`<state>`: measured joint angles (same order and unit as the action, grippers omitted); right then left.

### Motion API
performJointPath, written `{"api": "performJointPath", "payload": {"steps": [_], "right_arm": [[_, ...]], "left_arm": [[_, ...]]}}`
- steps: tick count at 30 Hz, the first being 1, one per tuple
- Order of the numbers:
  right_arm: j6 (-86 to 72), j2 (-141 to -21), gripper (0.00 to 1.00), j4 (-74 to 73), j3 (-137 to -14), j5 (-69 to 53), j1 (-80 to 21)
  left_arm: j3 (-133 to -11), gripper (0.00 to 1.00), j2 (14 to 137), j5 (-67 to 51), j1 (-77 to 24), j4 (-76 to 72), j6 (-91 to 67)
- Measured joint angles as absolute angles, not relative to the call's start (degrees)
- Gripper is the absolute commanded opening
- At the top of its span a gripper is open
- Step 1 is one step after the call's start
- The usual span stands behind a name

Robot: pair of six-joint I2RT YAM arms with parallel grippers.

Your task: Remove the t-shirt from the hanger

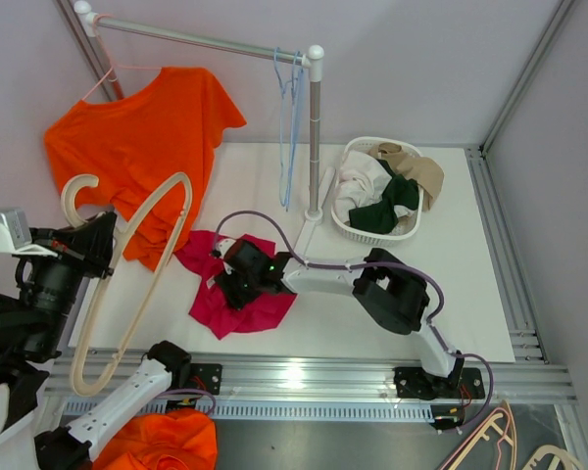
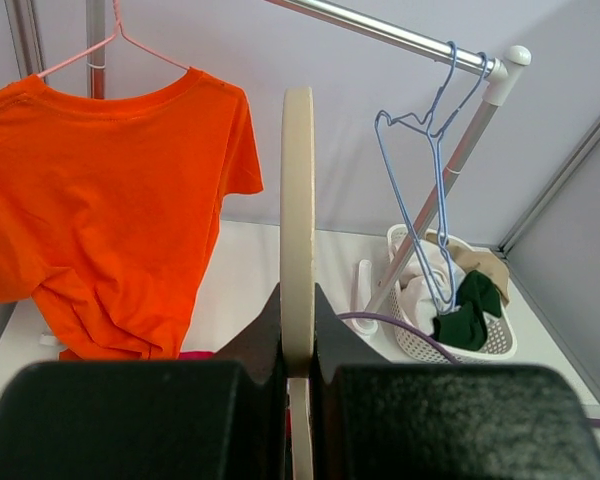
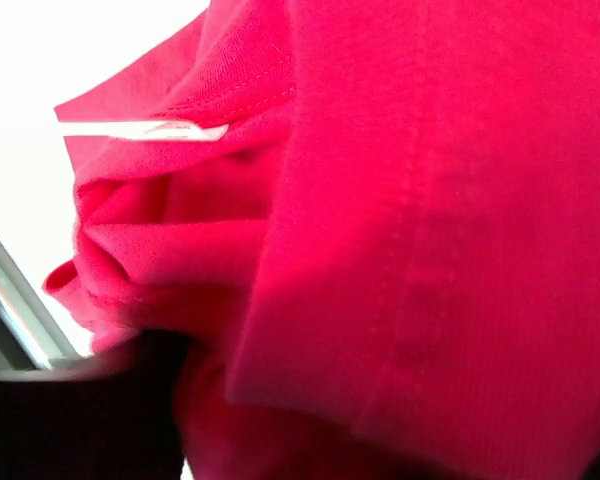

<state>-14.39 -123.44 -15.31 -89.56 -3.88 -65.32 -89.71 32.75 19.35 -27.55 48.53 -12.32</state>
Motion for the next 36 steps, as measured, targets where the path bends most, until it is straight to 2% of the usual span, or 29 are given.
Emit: {"api": "performJointPath", "payload": {"steps": [1, 2, 3, 4, 10, 15, 19, 23, 27, 36], "right_arm": [[-14.3, -123.4, 0.44, -14.9, -89.0, -4.3, -65.3], [-14.8, -123.4, 0.2, -14.3, -88.3, -5.4, -65.1], [-15.0, -123.1, 0.05, -13.2, -87.3, -6.5, -64.8], [-15.4, -122.5, 0.0, -12.0, -85.9, -7.6, -64.6], [-16.3, -112.3, 0.0, -14.1, -74.2, -10.5, -63.5], [-17.6, -93.3, 0.0, -22.2, -66.0, -8.9, -61.5], [-19.0, -77.4, 0.0, -23.5, -65.2, -5.7, -52.9], [-21.0, -67.2, 0.0, -23.8, -66.6, -1.6, -42.0], [-21.6, -67.5, 0.0, -25.2, -75.2, 1.5, -35.9], [-20.3, -83.3, 0.0, -27.4, -102.2, 2.1, -25.9]], "left_arm": [[-89.7, 0.01, 32.9, 19.4, -27.6, 48.4, -12.1], [-89.7, 0.01, 33.1, 19.3, -27.6, 48.3, -12.0], [-89.7, 0.01, 33.3, 19.3, -27.6, 48.1, -11.9], [-89.7, 0.01, 33.5, 19.3, -27.6, 47.9, -11.9], [-89.6, 0.01, 35.1, 19.4, -27.6, 47.6, -11.0], [-89.3, 0.01, 36.1, 19.4, -27.6, 46.8, -10.1], [-89.5, 0.01, 38.2, 19.2, -27.6, 45.5, -9.7], [-90.9, 0.01, 42.0, 17.9, -27.6, 44.9, -9.4], [-93.2, 0.01, 46.1, 15.9, -27.6, 44.6, -9.6], [-96.6, 0.01, 51.3, 14.5, -27.6, 44.2, -10.1]]}}
